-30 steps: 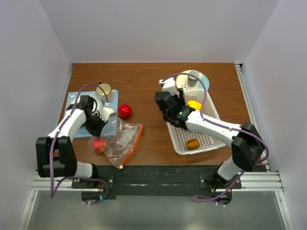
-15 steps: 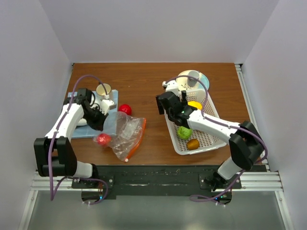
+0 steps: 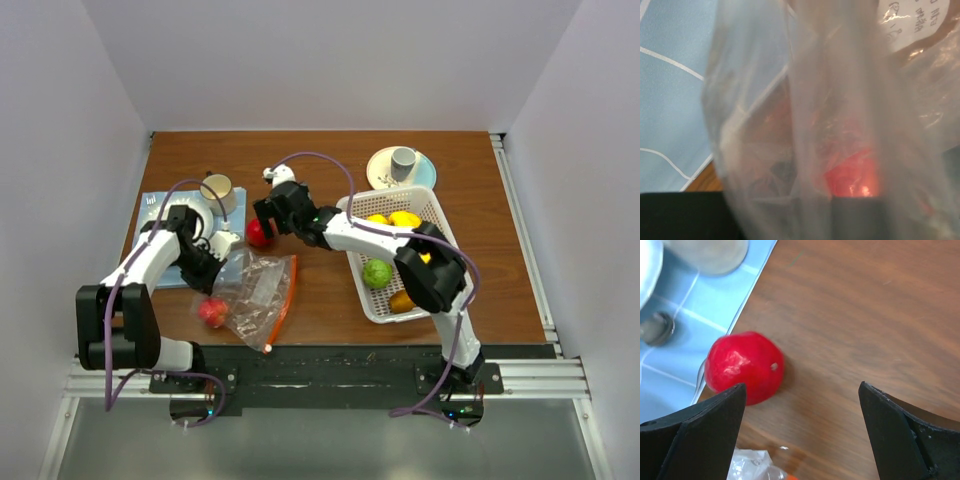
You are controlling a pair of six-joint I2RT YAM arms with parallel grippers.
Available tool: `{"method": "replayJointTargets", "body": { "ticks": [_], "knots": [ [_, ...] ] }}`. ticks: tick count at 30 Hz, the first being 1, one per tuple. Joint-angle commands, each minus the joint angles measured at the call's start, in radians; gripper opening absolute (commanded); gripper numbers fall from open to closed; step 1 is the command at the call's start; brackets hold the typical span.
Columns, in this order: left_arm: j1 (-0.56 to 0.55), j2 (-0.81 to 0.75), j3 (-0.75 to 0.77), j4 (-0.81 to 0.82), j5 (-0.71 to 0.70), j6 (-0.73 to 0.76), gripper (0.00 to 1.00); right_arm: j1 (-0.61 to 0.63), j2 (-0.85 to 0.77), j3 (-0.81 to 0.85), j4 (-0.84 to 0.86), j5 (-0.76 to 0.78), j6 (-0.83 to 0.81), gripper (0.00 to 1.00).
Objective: Open the zip-top bag and remove the fake food
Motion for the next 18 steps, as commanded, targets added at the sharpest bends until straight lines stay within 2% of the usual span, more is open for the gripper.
{"method": "replayJointTargets", "body": {
  "ticks": [1,5,8,13,18],
  "knots": [
    [0.007,-0.032,-0.020,0.026,-0.024,0.018,0.00,0.000,0.029,0.068,0.065,-0.166,0.005,0.99],
    [0.008,-0.024,-0.029,0.038,-0.032,0.018,0.00,-0.002,0.034,0.048,0.134,-0.248,0.013,0.99],
    [0.008,-0.014,-0.040,0.055,-0.035,0.016,0.00,0.000,0.037,0.049,0.142,-0.265,0.020,0.98],
    [0.008,-0.007,-0.063,0.083,-0.038,0.018,0.00,0.003,-0.032,-0.043,0.263,-0.277,0.019,0.99],
    [0.012,-0.013,-0.082,0.088,-0.035,0.018,0.00,0.003,0.065,0.077,0.241,-0.288,0.001,0.99]
  ]
}}
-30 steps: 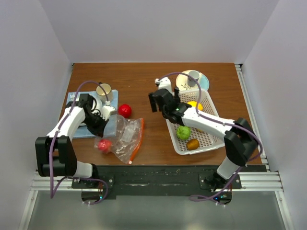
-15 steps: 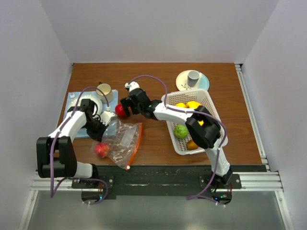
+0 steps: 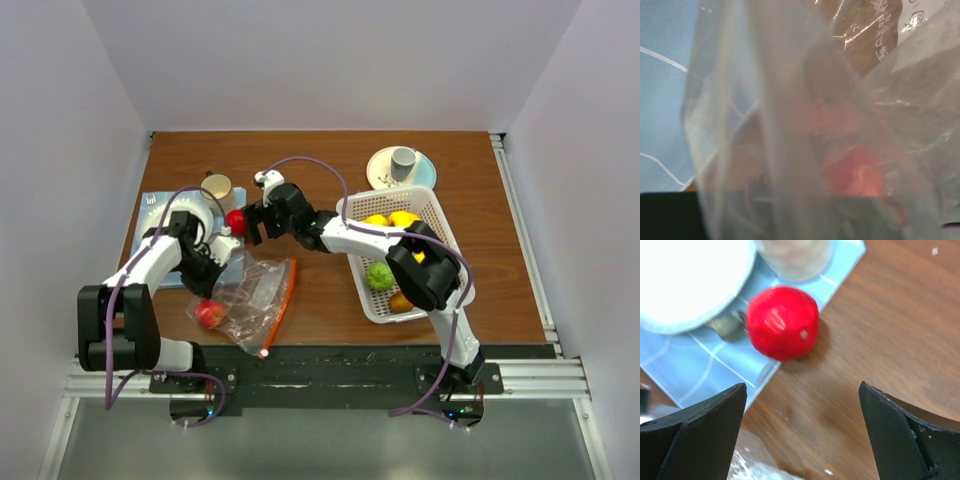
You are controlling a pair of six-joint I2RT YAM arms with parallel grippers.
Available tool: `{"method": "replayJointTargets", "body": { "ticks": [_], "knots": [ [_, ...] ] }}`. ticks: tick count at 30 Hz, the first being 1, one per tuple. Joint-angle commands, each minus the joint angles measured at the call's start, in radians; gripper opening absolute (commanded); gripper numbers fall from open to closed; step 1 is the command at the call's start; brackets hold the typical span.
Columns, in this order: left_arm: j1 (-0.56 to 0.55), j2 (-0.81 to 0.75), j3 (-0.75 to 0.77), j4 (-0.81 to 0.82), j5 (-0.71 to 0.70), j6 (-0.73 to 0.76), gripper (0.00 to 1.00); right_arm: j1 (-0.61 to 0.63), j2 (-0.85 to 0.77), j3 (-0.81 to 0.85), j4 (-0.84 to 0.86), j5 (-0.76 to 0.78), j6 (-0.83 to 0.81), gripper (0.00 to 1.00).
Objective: Open the zip-top bag and remove the fake food
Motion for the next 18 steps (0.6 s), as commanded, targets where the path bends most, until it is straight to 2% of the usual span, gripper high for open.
{"method": "replayJointTargets", "body": {
  "ticks": [1,5,13,18],
  "knots": [
    [0.014,-0.010,-0.021,0.021,-0.006,0.019,0.00,0.003,0.032,0.127,0.070,-0.036,-0.008,0.99],
    [0.020,-0.029,-0.039,0.024,-0.030,0.030,0.00,0.003,0.101,0.225,0.061,-0.052,-0.022,0.99],
    [0.031,-0.014,-0.030,0.027,-0.029,0.036,0.00,0.003,0.251,0.449,-0.063,-0.056,-0.033,0.98],
    [0.031,-0.006,-0.015,0.024,-0.026,0.034,0.00,0.006,0.310,0.486,-0.106,-0.039,-0.071,0.99]
  ]
}}
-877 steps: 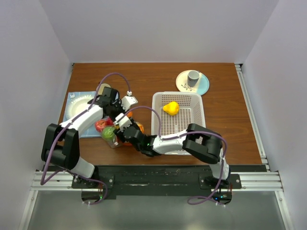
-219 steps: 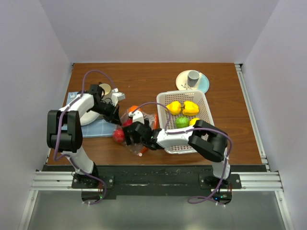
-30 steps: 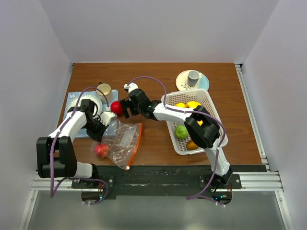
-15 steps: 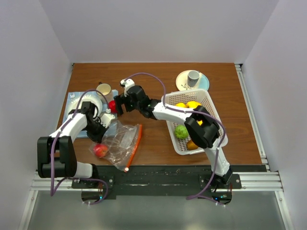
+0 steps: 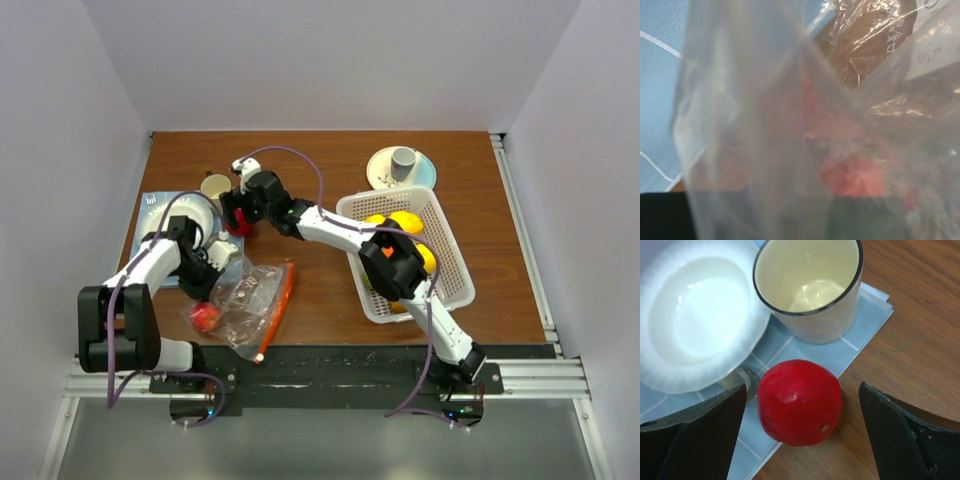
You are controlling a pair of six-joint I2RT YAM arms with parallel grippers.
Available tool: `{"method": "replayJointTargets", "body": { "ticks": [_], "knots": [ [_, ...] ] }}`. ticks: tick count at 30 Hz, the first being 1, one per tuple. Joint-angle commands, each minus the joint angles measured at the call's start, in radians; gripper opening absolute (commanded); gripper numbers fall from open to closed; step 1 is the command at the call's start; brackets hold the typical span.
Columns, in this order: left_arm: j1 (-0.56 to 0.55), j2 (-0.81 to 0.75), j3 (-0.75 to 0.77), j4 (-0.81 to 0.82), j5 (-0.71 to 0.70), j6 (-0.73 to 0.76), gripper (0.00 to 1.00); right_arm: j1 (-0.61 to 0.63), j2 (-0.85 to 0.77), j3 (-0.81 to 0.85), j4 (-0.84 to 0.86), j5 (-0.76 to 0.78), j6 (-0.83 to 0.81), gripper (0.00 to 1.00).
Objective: Open the zip-top bag and remove the fake food
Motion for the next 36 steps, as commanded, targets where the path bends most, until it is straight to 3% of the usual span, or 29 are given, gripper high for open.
{"method": "replayJointTargets", "body": {
  "ticks": [1,11,12,13,14,16,17,19,21,28,30,34,36],
  "knots": [
    [0.009,0.004,0.027,0.011,-0.001,0.027,0.00,0.006,0.018,0.049,-0.053,0.009,-0.047,0.99],
    [0.009,0.017,0.071,-0.003,0.008,0.016,0.00,0.015,0.004,-0.040,-0.033,0.018,-0.073,0.98],
    [0.010,0.015,0.073,-0.005,0.008,0.014,0.00,0.015,0.000,-0.053,-0.032,0.015,-0.076,0.83],
    [0.009,0.012,0.073,-0.003,0.008,0.010,0.00,0.015,-0.020,-0.060,-0.032,0.015,-0.079,0.74],
    [0.010,0.012,0.082,-0.003,0.008,0.007,0.00,0.012,-0.032,-0.068,-0.033,0.020,-0.084,0.56],
    [0.009,0.018,0.099,-0.008,0.022,-0.009,0.00,0.009,-0.104,-0.118,-0.034,0.055,-0.096,0.37],
    [0.009,0.023,0.128,-0.008,0.041,-0.018,0.00,0.003,-0.140,-0.146,-0.027,0.098,-0.097,0.13],
    [0.004,0.049,0.166,-0.008,0.063,-0.044,0.00,-0.008,-0.256,-0.247,0.008,0.126,-0.108,0.04],
    [-0.009,0.073,0.235,-0.006,0.089,-0.064,0.00,-0.033,-0.333,-0.348,0.031,0.167,-0.113,0.08],
    [-0.225,0.200,0.425,0.001,0.137,-0.179,0.00,-0.065,-0.727,-0.660,-0.004,0.397,-0.133,0.10],
    [-0.243,0.244,0.516,-0.032,0.193,-0.194,0.00,-0.065,-0.824,-0.744,-0.051,0.469,-0.121,0.11],
    [-0.281,0.305,0.655,-0.086,0.195,-0.230,0.00,-0.080,-0.885,-0.835,-0.184,0.709,-0.050,0.11],
    [-0.293,0.290,0.723,-0.103,0.189,-0.237,0.00,-0.091,-0.892,-0.873,-0.255,0.748,0.016,0.15]
  ]
}}
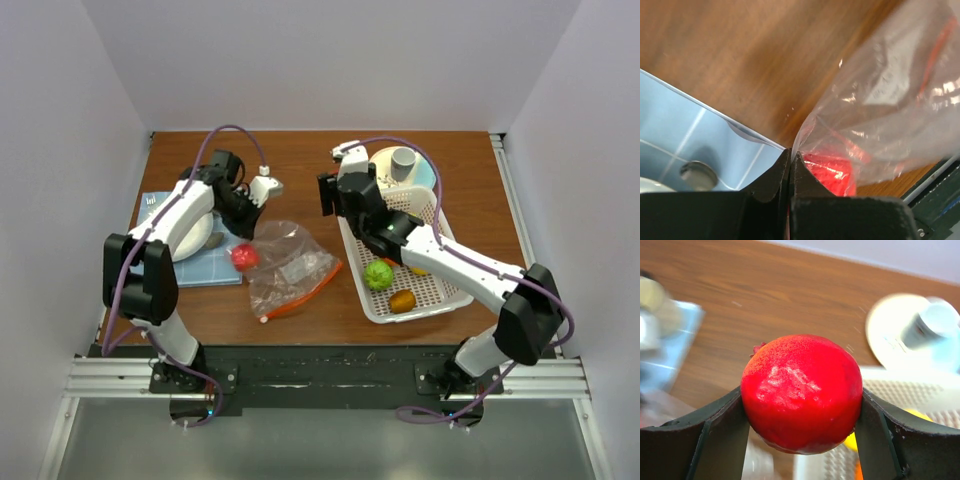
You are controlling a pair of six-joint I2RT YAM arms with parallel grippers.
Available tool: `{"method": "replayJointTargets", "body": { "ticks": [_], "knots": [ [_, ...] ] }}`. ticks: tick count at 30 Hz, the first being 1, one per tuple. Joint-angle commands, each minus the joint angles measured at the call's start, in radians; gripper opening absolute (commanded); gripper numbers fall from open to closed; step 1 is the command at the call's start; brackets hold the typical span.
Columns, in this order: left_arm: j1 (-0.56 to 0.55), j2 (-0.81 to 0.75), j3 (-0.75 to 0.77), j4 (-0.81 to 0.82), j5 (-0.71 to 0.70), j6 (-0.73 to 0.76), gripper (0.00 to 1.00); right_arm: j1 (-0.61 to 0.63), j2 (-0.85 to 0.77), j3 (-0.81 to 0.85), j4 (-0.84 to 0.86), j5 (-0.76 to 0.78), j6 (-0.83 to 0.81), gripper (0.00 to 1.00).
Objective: Open the zip-top bag and remove the fake food
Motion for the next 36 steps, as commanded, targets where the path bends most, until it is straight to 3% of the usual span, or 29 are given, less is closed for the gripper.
{"method": "replayJointTargets", "body": {
  "ticks": [1,4,6,7,8,9,11,20,23,25,27,28,29,31,32,34,35,36],
  "knots": [
    [-0.028,-0.040,0.156,-0.074,0.036,-0.060,0.00,-0.016,0.025,-0.099,-0.202,0.232,0.124,0.18],
    [-0.048,-0.060,0.236,-0.107,0.046,-0.080,0.00,-0.017,0.016,-0.132,-0.259,0.292,0.204,0.23],
    [-0.069,-0.068,0.224,-0.124,0.023,-0.083,0.00,-0.017,0.013,-0.149,-0.256,0.297,0.216,0.37],
    [-0.080,-0.068,0.219,-0.132,0.021,-0.083,0.00,-0.019,0.014,-0.146,-0.263,0.300,0.223,0.45],
    [-0.082,-0.071,0.207,-0.140,0.018,-0.081,0.00,-0.017,0.016,-0.143,-0.268,0.300,0.223,0.68],
    [-0.082,-0.071,0.207,-0.153,0.016,-0.087,0.00,-0.017,0.017,-0.139,-0.272,0.309,0.224,0.81],
    [-0.083,-0.089,0.226,-0.166,0.019,-0.101,0.00,-0.019,0.014,-0.132,-0.277,0.303,0.226,0.99],
    [-0.109,-0.143,0.342,-0.272,-0.002,-0.129,0.00,-0.017,-0.122,-0.218,-0.185,0.210,0.226,0.99],
    [-0.109,-0.177,0.103,-0.085,-0.147,-0.136,0.00,-0.016,-0.202,-0.286,-0.102,0.157,0.224,0.99],
    [-0.100,-0.091,0.090,-0.169,-0.108,-0.112,0.00,-0.014,-0.226,-0.287,-0.104,0.148,0.224,0.99],
    [-0.100,-0.143,0.061,-0.082,-0.109,-0.130,0.01,-0.013,-0.237,-0.283,-0.105,0.105,0.214,0.99],
    [-0.100,-0.151,0.069,-0.074,-0.120,-0.130,0.08,-0.007,-0.249,-0.284,-0.101,0.085,0.212,0.99],
    [-0.100,-0.151,0.085,-0.095,-0.117,-0.130,0.23,-0.005,-0.253,-0.292,-0.073,0.037,0.203,0.99],
    [-0.100,-0.129,0.124,-0.126,-0.119,-0.122,0.36,0.016,-0.243,-0.292,-0.053,-0.004,0.198,0.99],
    [-0.100,-0.131,0.128,-0.120,-0.126,-0.126,0.55,0.030,-0.236,-0.284,-0.032,-0.013,0.191,0.99],
    [-0.100,-0.145,0.133,-0.114,-0.135,-0.129,0.75,0.076,-0.202,-0.275,-0.013,-0.022,0.183,0.99],
    [-0.099,-0.151,0.135,-0.109,-0.143,-0.129,0.95,0.093,-0.188,-0.258,-0.001,-0.028,0.177,0.99],
    [-0.099,-0.167,0.130,-0.104,-0.151,-0.130,1.00,0.120,-0.176,-0.252,0.005,-0.045,0.178,0.99]
  ]
}}
